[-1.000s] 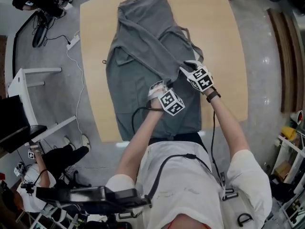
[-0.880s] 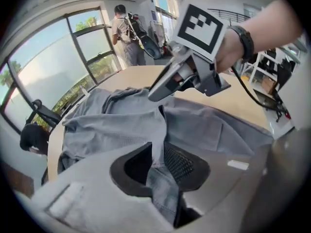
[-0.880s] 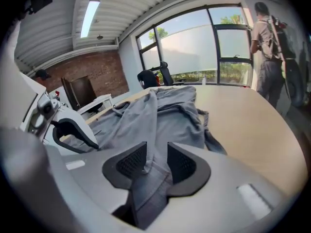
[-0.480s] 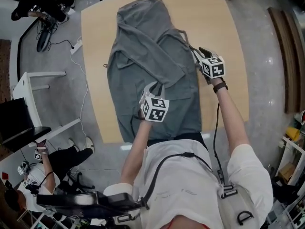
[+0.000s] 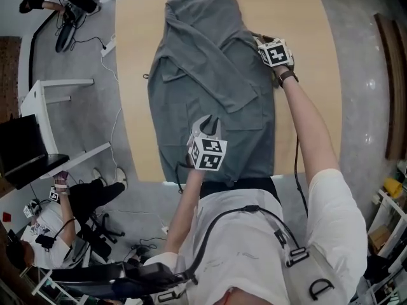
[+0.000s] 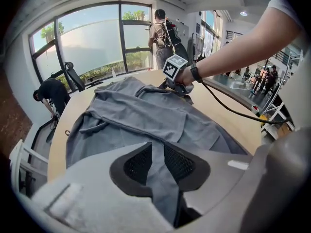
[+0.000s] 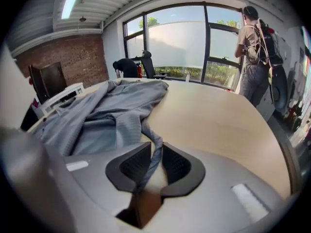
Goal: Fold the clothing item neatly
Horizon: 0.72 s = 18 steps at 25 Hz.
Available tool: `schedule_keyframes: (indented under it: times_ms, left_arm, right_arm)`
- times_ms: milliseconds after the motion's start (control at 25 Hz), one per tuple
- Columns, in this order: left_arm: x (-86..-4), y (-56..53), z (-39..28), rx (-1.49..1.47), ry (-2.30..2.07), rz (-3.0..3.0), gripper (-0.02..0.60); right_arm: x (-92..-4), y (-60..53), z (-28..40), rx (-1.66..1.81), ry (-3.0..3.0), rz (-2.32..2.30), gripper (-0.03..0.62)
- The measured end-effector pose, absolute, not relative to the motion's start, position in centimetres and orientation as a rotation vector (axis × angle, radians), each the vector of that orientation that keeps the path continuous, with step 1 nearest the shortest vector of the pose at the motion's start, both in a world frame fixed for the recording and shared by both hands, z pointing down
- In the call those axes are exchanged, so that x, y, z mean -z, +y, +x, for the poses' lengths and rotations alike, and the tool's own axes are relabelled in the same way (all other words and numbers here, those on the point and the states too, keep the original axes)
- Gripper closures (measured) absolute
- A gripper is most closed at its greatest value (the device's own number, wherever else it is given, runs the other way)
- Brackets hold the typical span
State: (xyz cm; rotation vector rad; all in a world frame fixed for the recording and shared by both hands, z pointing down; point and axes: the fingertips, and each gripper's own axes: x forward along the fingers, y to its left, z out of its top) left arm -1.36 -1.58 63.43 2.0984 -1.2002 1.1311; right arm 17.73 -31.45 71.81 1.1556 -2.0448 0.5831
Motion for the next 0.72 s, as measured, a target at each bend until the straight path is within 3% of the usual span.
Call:
schedule_keyframes:
  times_ms: [80, 440, 720]
  left_arm:
    - [-63.7, -1.4, -1.5, -1.125, -1.212, 2.08, 0.497]
    - [-61.7, -3.2, -2.4, -1.053, -1.235, 2.125, 0.497]
    - [-59.5, -4.6, -3.5, -0.994, -1.261, 2.17, 0.497]
  right_arm:
    - [-72.2, -31.7, 18.6, -0.566, -2.007, 1.21, 0.56]
    - [-64.6, -27.1, 26.3, -0.684, -2.073, 1.576, 0.557]
    - [-55.6, -25.7, 20.9, -0.566, -2.285, 1.396, 0.556]
